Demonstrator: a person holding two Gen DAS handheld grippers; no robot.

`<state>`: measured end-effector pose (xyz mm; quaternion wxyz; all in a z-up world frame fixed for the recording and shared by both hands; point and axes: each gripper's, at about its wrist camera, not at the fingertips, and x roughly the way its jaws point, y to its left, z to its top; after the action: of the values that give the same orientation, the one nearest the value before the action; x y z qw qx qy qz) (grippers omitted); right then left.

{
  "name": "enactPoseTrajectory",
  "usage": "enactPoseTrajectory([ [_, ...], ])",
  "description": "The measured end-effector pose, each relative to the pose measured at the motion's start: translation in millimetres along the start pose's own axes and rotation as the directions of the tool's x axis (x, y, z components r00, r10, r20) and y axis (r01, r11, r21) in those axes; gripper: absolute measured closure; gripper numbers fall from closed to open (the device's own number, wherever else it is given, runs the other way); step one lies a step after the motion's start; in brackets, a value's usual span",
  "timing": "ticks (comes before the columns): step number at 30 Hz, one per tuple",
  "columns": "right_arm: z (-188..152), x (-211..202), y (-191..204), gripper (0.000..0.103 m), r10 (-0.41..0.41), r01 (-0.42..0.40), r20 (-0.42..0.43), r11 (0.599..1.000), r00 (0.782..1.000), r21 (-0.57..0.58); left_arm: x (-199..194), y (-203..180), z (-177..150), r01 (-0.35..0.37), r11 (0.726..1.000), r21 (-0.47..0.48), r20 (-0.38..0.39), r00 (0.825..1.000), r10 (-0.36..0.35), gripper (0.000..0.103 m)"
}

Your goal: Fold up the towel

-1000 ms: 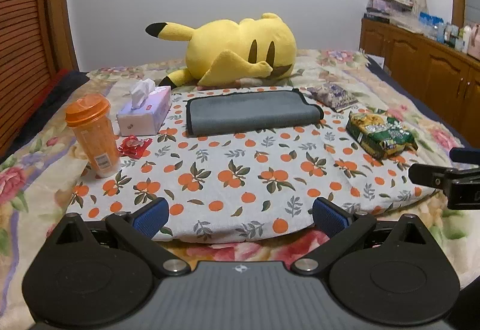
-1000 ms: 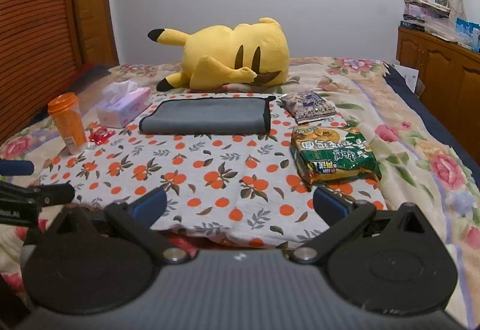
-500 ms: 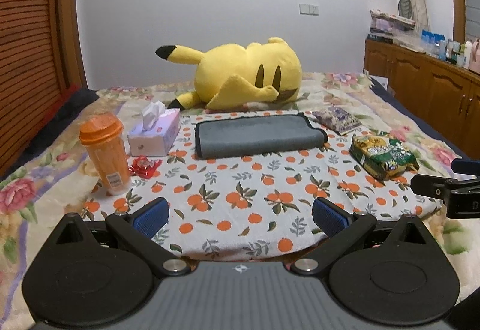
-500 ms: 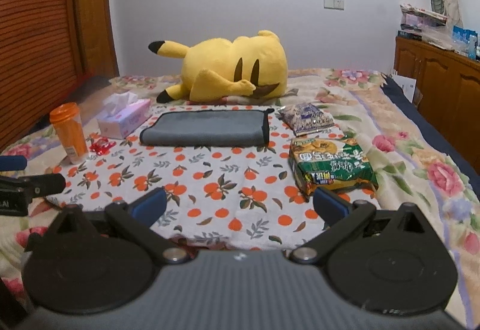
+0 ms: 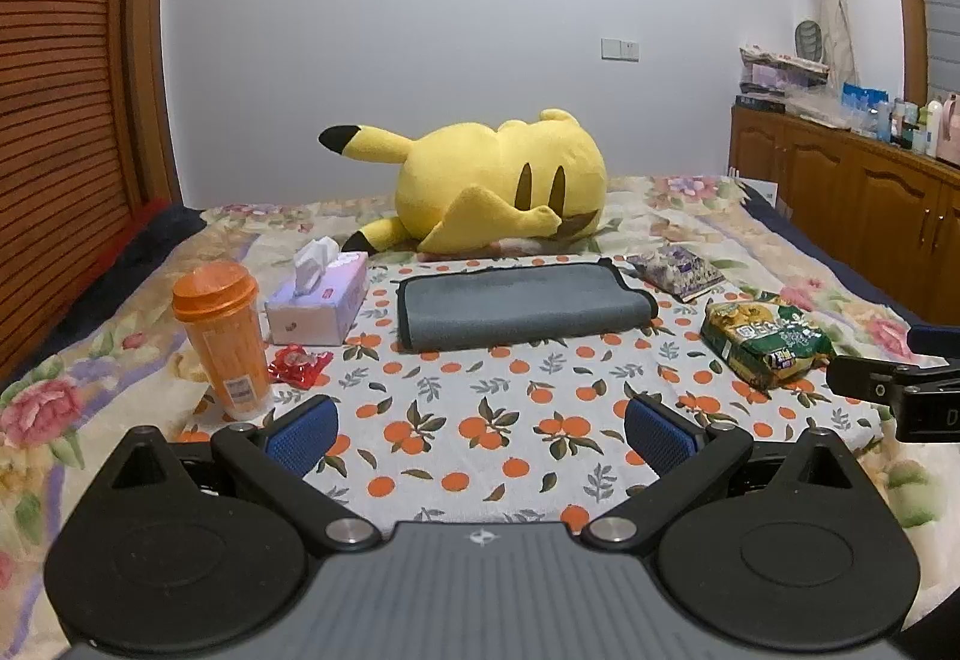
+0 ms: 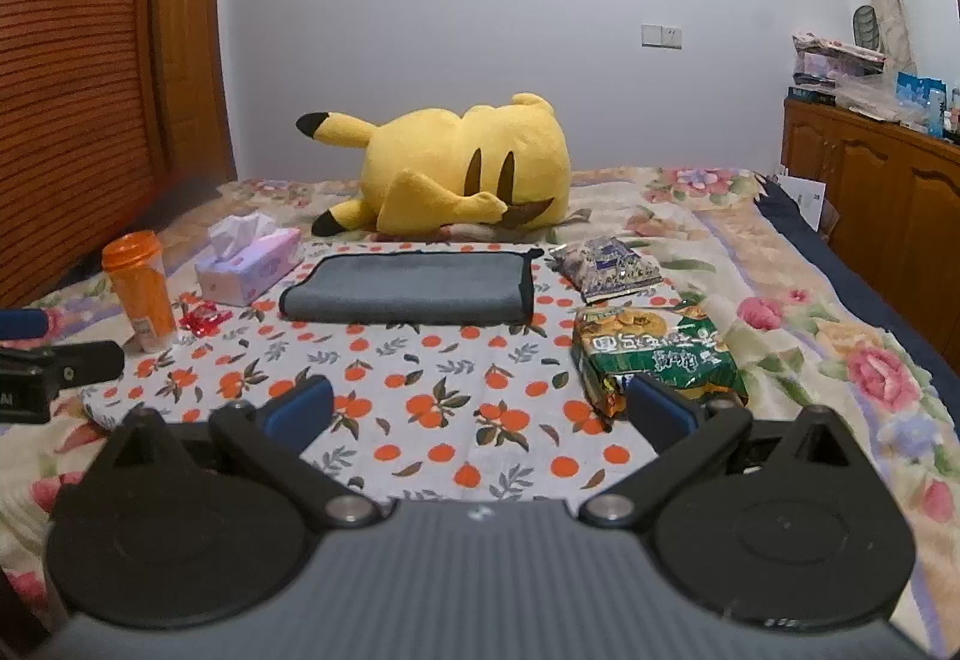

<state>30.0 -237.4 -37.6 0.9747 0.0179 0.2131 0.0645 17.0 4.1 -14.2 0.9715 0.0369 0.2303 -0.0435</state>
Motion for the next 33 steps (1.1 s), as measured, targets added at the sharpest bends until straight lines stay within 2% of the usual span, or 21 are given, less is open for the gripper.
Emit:
enactPoseTrajectory([
  [19,2,-12,-4,0.000,-0.011,0.009,0.092,1.000,0.996,0.022,-13,1,4,-0.019,1.000,0.013,0.092,0.996,0.017,0.000],
  [33,2,-17,-8,0.000,-0.020,0.017,0.122,0.999,0.992,0.028,-13,4,6,-0.023,1.000,0.002,0.103,0.994,0.023,0.000],
])
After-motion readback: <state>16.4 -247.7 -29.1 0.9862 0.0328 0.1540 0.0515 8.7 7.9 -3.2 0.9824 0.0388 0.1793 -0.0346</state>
